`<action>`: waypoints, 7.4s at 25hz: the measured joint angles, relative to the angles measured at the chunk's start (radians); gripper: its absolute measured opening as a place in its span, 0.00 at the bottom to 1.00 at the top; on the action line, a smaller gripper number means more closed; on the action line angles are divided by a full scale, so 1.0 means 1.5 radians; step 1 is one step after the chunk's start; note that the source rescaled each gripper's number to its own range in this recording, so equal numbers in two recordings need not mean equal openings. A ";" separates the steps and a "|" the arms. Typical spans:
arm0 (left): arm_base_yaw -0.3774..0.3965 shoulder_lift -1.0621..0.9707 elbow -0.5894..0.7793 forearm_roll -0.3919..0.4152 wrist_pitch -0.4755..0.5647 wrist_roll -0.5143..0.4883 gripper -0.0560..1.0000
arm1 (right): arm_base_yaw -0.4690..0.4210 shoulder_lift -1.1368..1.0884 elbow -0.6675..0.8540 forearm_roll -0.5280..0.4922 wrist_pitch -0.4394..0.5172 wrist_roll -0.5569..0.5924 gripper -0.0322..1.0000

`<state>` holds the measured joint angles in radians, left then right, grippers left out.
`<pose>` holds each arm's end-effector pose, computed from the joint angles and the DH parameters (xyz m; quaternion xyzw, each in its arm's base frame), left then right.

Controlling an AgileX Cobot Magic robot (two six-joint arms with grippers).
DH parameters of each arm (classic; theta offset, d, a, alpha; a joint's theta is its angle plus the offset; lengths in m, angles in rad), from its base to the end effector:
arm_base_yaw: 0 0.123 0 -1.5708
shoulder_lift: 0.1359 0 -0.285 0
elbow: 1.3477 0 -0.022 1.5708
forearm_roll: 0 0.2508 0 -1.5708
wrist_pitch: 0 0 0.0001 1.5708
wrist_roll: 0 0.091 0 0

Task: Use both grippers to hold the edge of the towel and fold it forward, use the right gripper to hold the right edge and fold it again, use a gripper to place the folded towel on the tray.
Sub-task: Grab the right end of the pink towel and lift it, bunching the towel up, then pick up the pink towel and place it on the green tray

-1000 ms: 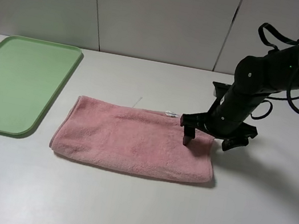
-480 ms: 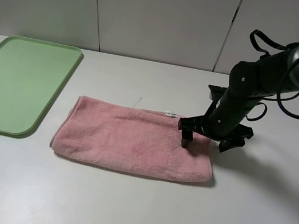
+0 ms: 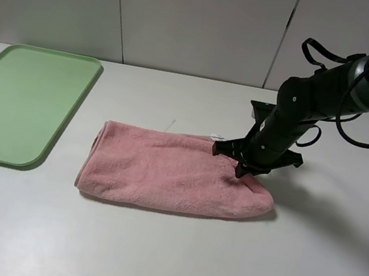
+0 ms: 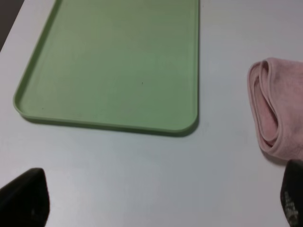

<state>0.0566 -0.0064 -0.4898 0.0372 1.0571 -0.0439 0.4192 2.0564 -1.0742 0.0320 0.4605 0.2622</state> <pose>-0.0047 0.0027 0.2748 -0.0435 0.8520 0.0219 0.5212 0.3277 0.1474 0.0839 -0.0645 0.9921 0.0440 0.0984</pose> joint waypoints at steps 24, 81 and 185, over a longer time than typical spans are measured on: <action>0.000 0.000 0.000 0.000 0.000 0.000 0.98 | -0.004 -0.105 -0.057 -0.146 0.217 0.000 0.09; 0.000 0.000 0.000 0.000 0.000 0.000 0.98 | 0.105 -0.142 -0.140 -0.133 0.325 0.095 0.09; 0.000 0.000 0.000 0.000 0.000 0.000 0.98 | -0.245 -1.375 0.385 -0.034 0.380 -0.104 1.00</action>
<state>0.0566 -0.0064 -0.4898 0.0372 1.0571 -0.0439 0.0522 -0.0058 -0.4967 -0.0195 1.0307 0.1059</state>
